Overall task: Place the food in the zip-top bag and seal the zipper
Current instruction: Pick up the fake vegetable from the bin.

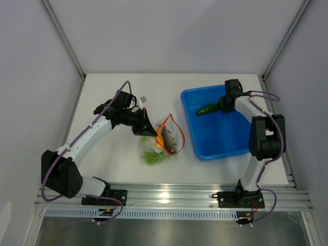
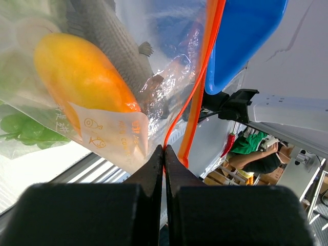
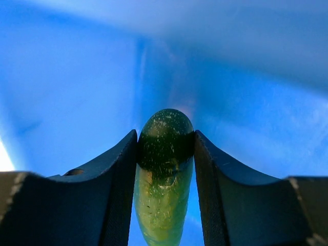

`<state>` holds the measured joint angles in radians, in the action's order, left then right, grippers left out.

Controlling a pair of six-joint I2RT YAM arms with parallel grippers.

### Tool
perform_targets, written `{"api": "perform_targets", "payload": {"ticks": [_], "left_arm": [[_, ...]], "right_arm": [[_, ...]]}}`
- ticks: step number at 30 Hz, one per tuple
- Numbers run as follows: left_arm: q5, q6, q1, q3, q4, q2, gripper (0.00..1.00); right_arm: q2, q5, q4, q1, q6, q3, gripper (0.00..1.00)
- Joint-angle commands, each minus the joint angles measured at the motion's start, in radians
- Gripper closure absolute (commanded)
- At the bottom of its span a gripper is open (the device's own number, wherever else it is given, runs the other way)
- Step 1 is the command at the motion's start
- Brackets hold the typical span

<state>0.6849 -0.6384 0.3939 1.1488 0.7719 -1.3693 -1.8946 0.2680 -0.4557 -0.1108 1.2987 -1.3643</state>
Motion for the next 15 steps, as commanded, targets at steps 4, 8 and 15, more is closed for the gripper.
{"api": "perform_targets", "payload": {"ticks": [4, 8, 15], "left_arm": [[0.019, -0.021, -0.010, 0.043, -0.031, -0.016, 0.99], [0.021, -0.023, -0.010, 0.063, -0.034, -0.024, 0.99], [0.021, -0.023, -0.010, 0.084, -0.028, -0.036, 0.99]], "right_arm": [[0.156, -0.021, -0.032, -0.003, -0.107, 0.010, 1.00], [0.248, -0.041, -0.037, -0.010, -0.202, 0.005, 1.00], [0.362, -0.203, 0.014, -0.067, -0.403, -0.002, 1.00]]}}
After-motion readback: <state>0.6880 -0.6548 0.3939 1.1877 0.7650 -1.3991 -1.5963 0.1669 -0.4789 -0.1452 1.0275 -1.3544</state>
